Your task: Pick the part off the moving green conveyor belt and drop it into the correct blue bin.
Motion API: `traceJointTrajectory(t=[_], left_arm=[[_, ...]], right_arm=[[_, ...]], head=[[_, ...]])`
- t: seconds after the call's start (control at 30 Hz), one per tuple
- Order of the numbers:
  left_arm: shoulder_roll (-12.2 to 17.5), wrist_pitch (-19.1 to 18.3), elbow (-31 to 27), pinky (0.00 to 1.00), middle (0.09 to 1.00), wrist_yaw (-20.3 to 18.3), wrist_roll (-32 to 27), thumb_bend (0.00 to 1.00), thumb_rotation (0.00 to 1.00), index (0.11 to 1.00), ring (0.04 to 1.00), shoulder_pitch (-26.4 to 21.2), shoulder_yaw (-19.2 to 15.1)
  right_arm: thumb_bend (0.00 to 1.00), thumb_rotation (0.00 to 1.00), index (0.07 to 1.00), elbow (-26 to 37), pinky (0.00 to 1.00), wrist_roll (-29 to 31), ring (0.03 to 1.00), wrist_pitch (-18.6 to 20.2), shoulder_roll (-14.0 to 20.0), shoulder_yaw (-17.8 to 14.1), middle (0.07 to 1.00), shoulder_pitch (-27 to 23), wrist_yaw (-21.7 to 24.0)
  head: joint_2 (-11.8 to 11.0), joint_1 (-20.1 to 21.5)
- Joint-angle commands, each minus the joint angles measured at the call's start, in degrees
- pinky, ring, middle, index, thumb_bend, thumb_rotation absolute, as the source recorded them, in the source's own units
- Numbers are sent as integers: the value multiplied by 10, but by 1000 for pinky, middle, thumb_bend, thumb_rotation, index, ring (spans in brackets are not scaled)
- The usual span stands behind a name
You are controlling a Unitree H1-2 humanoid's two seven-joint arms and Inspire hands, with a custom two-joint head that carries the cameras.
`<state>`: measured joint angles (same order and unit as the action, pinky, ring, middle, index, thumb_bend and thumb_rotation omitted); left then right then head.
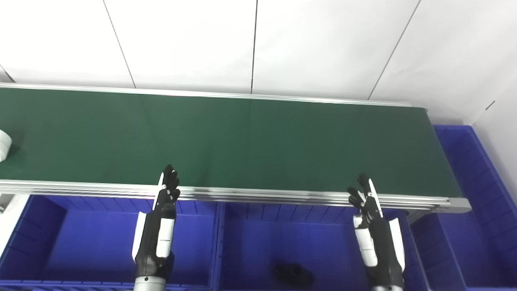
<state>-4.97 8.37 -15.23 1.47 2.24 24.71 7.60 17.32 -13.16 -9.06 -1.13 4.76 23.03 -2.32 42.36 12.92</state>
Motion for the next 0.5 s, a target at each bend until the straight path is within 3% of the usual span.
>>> traceJointTrajectory(t=[0.0, 0.47], left_arm=[[0, 8, -18, 1000, 1000, -3, -2, 713, 1000, 1000, 1000, -5, 0], [-1, -3, -25, 1000, 1000, -4, -2, 722, 1000, 1000, 1000, -2, 4]], right_arm=[[682, 1000, 977, 10, 873, -5, 908, -13, -2, 2, 984, -1, -6], [657, 1000, 978, 18, 860, 0, 900, -7, -3, 1, 982, -2, -3]], head=[[1, 0], [7, 3]])
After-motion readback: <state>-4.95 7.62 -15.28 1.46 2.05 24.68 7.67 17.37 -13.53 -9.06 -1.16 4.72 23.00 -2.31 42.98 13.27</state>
